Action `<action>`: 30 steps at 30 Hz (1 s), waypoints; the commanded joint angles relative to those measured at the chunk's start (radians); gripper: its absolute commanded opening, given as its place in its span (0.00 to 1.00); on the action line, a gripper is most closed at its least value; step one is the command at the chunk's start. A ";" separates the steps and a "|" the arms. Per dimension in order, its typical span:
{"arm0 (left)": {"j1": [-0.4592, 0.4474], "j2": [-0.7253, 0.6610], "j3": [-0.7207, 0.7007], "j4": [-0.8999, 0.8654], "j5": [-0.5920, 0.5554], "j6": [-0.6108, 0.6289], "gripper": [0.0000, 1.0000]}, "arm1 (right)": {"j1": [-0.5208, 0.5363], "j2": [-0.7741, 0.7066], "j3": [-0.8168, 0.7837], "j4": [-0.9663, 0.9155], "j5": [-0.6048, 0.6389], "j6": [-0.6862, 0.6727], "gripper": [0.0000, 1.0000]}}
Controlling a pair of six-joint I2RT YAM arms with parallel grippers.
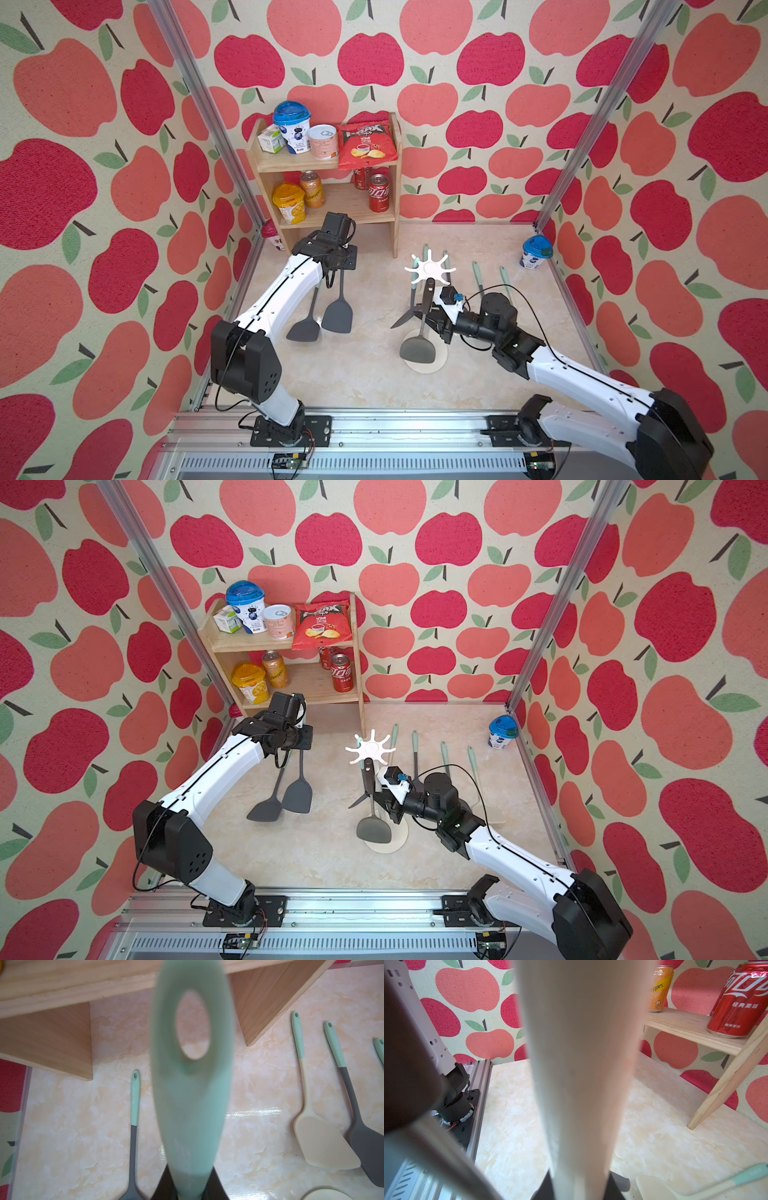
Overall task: Take the spatula off the kitchen utensil rack
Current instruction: Place the spatula at the center of the board.
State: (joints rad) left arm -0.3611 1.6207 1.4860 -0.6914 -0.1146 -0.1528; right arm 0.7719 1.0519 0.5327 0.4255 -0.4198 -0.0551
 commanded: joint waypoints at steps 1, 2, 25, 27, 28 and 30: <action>0.008 0.029 0.013 -0.001 0.007 -0.019 0.00 | -0.013 0.024 -0.008 -0.120 0.072 -0.025 0.00; 0.012 0.044 0.011 0.002 0.007 -0.019 0.00 | -0.013 0.023 -0.008 -0.120 0.072 -0.025 0.00; 0.045 0.294 0.024 0.056 0.001 -0.022 0.00 | -0.013 0.012 -0.010 -0.126 0.078 -0.026 0.00; 0.054 0.324 0.028 0.057 0.010 -0.022 0.00 | -0.013 0.010 -0.012 -0.126 0.078 -0.026 0.00; 0.056 0.332 0.027 0.062 0.013 -0.022 0.00 | -0.013 0.007 -0.013 -0.126 0.079 -0.026 0.00; 0.062 0.348 0.023 0.075 0.014 -0.024 0.00 | -0.013 0.005 -0.014 -0.126 0.081 -0.025 0.00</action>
State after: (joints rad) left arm -0.3115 1.9560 1.4803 -0.6315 -0.1143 -0.1741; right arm 0.7719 1.0473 0.5327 0.4191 -0.4171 -0.0555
